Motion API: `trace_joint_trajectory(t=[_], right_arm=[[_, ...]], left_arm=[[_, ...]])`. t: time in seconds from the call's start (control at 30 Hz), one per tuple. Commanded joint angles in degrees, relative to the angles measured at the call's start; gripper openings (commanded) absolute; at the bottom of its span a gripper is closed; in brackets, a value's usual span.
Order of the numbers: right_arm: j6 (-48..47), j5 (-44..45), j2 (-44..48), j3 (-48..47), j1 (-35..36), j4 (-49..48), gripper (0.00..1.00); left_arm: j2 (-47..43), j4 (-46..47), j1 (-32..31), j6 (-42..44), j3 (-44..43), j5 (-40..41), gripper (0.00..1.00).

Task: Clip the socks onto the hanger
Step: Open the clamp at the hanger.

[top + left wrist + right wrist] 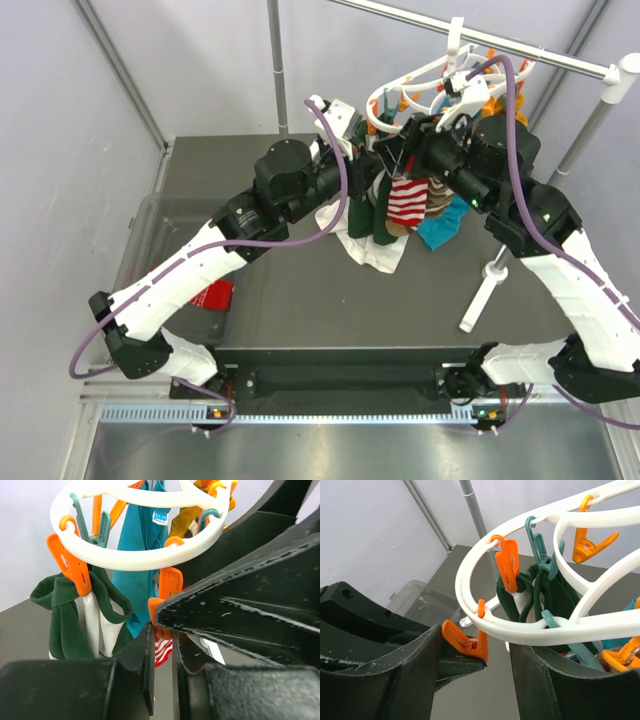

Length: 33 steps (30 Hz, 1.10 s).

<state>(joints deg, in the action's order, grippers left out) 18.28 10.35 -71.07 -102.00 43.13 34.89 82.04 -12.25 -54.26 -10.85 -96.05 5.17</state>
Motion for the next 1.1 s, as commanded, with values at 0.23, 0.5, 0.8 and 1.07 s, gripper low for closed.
trace_joint_trajectory(t=[0.23, 0.5, 0.8, 1.07], right_arm=[[-0.09, 2.48, -2.32, -0.49, 1.60, -5.62, 0.54], [0.44, 3.18, -1.62, 1.88, 1.95, -7.91, 0.39], [0.26, 3.62, -0.21, 3.56, 1.87, -9.49, 0.04], [-0.44, 5.47, 0.75, 5.05, 1.87, -9.49, 0.00]], left_arm=[[-0.04, 1.26, -1.90, -0.05, -3.00, 0.46, 0.00], [0.05, 1.35, -2.17, 0.22, -2.83, 1.07, 0.00], [-0.39, 1.00, -2.17, 0.13, -2.48, 2.91, 0.07], [-5.91, -0.40, -2.17, 0.22, 0.86, 7.39, 0.81]])
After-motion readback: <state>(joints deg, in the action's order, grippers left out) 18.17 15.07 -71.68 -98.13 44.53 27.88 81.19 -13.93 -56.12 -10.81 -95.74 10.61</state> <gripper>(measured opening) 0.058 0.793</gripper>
